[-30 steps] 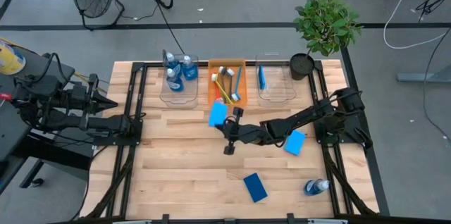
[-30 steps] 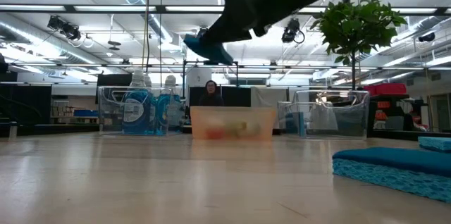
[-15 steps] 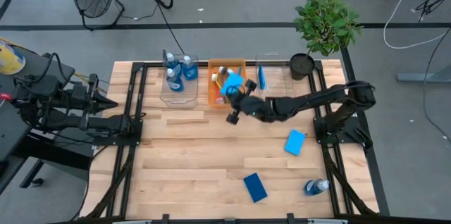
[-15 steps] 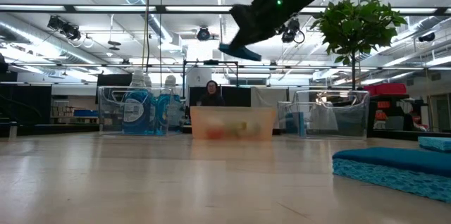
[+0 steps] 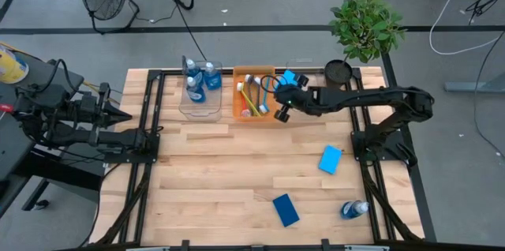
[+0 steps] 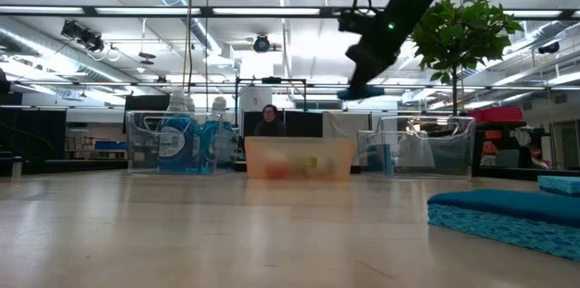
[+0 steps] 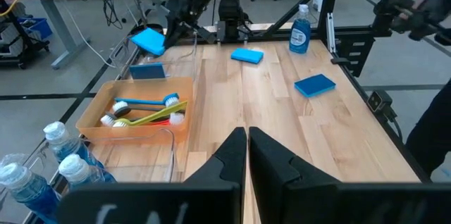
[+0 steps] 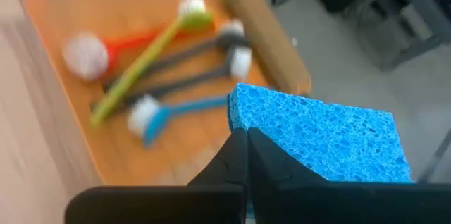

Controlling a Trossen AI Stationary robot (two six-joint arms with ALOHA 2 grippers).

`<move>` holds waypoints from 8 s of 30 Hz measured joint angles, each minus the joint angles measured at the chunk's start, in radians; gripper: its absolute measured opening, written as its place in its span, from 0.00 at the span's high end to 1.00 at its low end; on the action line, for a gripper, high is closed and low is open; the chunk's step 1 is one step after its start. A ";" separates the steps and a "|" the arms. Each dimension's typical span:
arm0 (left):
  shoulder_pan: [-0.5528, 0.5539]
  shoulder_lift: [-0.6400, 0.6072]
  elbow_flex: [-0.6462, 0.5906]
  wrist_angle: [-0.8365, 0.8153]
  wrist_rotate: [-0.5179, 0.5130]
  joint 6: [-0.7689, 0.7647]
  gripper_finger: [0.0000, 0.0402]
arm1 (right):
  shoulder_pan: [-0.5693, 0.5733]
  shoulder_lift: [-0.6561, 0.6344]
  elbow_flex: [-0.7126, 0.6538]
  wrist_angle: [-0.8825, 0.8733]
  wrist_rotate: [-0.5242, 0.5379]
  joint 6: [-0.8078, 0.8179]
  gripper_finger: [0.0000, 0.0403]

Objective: Pick & Place Kitchen Sink Supplies
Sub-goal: Put the blue sponge into the right transparent bin

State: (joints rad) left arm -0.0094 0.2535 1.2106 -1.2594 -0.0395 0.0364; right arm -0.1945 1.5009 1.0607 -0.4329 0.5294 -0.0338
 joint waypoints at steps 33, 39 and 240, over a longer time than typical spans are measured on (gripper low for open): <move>0.000 0.000 0.000 0.000 0.000 0.000 0.94 | -0.187 -0.005 -0.001 -0.428 0.024 -0.429 0.98; 0.000 0.000 0.000 0.000 0.000 0.000 0.94 | -0.224 0.000 -0.001 -0.429 -0.069 -0.440 0.99; 0.000 0.000 0.000 0.000 0.000 0.000 0.94 | 0.509 0.167 -0.047 0.414 -0.530 -0.089 1.00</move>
State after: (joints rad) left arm -0.0094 0.2535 1.2110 -1.2594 -0.0395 0.0364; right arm 0.3149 1.6678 1.0142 -0.0192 -0.0003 -0.1224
